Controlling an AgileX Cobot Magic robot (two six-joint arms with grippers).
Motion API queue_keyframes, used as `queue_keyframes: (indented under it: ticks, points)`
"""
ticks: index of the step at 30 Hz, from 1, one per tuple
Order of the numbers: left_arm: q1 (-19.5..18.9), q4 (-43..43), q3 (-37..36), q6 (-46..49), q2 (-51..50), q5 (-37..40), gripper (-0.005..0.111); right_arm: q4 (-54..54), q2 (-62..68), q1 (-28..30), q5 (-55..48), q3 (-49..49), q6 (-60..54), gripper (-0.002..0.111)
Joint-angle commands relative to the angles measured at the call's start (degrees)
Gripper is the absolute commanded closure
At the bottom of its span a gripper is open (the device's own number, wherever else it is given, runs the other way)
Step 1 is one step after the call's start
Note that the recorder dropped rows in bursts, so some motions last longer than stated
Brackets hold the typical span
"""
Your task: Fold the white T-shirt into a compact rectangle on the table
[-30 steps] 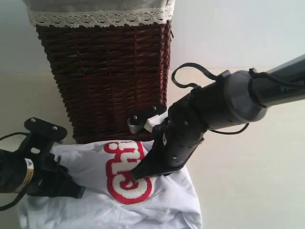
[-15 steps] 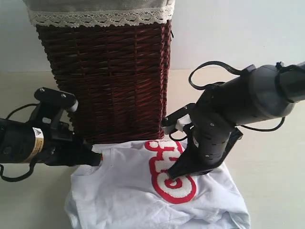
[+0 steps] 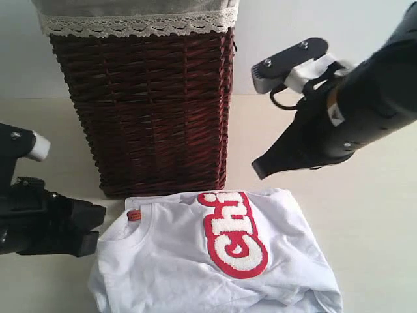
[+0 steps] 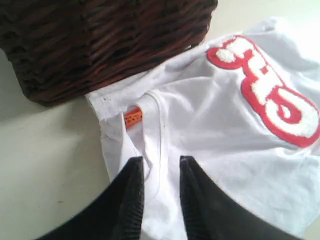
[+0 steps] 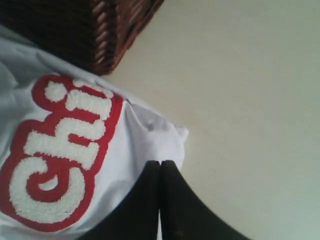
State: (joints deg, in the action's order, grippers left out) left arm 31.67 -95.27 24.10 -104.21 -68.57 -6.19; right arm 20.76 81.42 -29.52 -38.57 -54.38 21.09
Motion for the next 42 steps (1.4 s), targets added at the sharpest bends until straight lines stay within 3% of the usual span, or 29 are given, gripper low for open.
queue_keyframes:
  ticks: [1, 9, 18, 26, 42]
  points:
    - [0.3, 0.5, -1.3, -1.2, 8.5, 1.8, 0.080, 1.3, -9.7, 0.3, 5.4, 6.4, -0.5, 0.108]
    - [0.3, 1.5, -1.4, -1.2, 25.9, 4.3, 0.080, 1.4, -27.8, 0.3, 8.8, 18.6, -0.5, 0.108]
    - [0.3, 1.5, -5.6, -1.4, 36.8, 2.0, 0.080, 0.7, -46.2, 0.3, 8.6, 26.2, 0.0, 0.108]
    - [0.3, 1.4, -7.6, -1.2, 39.2, 2.6, 0.080, -0.6, -53.7, 0.3, 8.4, 26.2, 0.0, 0.108]
    - [0.3, 1.4, -7.6, -1.2, 39.2, 2.5, 0.080, -0.9, -54.7, 0.3, 8.4, 26.2, 0.0, 0.108]
